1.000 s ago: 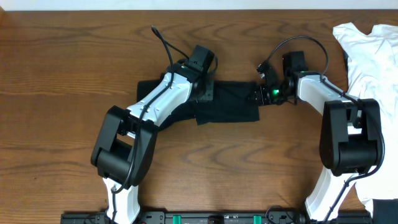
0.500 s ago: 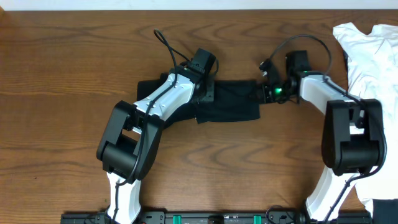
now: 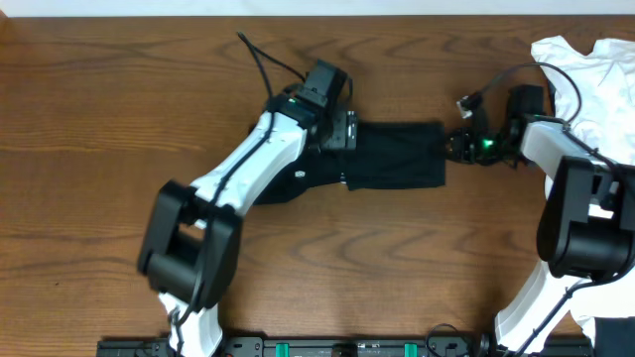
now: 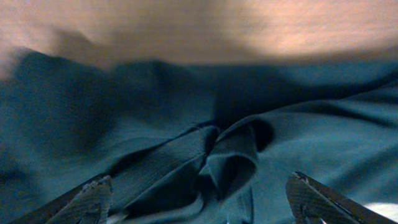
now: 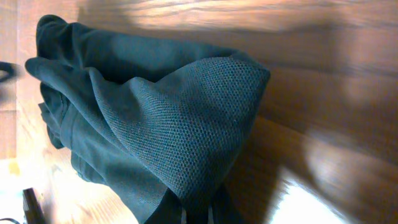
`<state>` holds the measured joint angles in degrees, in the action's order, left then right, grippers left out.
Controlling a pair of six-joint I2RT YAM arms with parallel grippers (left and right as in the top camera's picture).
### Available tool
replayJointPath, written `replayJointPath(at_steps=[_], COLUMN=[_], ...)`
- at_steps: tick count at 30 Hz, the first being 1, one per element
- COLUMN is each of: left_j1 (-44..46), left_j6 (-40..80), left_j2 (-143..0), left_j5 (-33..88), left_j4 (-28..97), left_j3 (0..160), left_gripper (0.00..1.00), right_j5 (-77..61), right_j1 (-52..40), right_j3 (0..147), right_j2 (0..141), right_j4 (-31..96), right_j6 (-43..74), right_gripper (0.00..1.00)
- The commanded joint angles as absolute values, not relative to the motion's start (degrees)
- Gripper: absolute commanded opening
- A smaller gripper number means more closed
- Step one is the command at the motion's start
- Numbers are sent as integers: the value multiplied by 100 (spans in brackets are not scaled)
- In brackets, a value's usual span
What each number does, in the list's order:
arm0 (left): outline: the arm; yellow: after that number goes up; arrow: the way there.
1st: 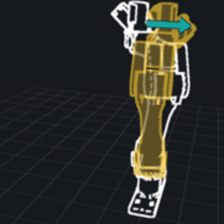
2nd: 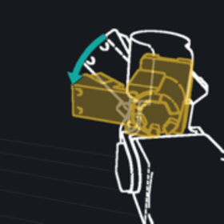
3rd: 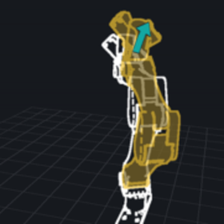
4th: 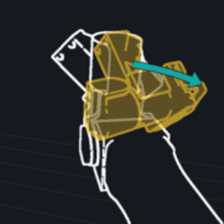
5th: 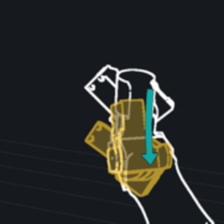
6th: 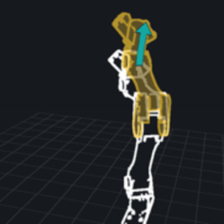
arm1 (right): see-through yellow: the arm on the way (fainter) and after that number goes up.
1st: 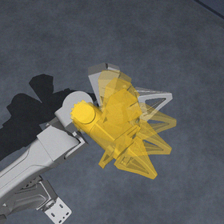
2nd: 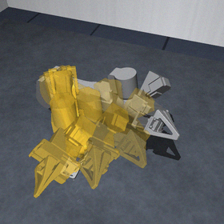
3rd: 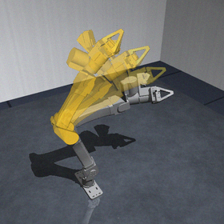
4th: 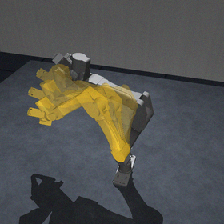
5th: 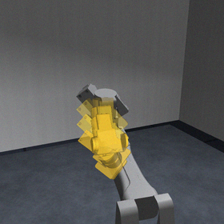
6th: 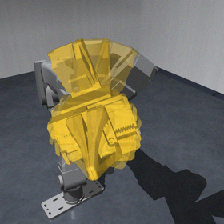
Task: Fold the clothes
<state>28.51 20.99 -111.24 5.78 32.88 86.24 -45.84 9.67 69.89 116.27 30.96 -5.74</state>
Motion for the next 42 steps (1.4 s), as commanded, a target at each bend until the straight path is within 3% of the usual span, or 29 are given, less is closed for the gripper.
replayJointPath(at_steps=[1,10,18,24,42], left_j1=[2729,1992,1315,1100,1083], left_j6=[2064,2021,2023,2023,2023], left_j2=[-10744,-10680,-10680,-10680,-10680], left_j5=[482,204,207,207,207], left_j4=[3334,3865,4160,4357,4609], left_j3=[8827,8827,8827,8825,8825], left_gripper=[91,91,92,96,99], right_j5=[-4696,-4436,-3913,-3548,-1584], right_j1=[1313,1979,1796,1188,-1190], right_j3=[7030,7620,8820,9564,9640], right_j2=[11675,11155,10930,10930,11019], right_j4=[3253,4191,5605,6147,5802], right_j6=[-858,-1035,-943,-311,1468], right_gripper=[1,1,1,1,1])
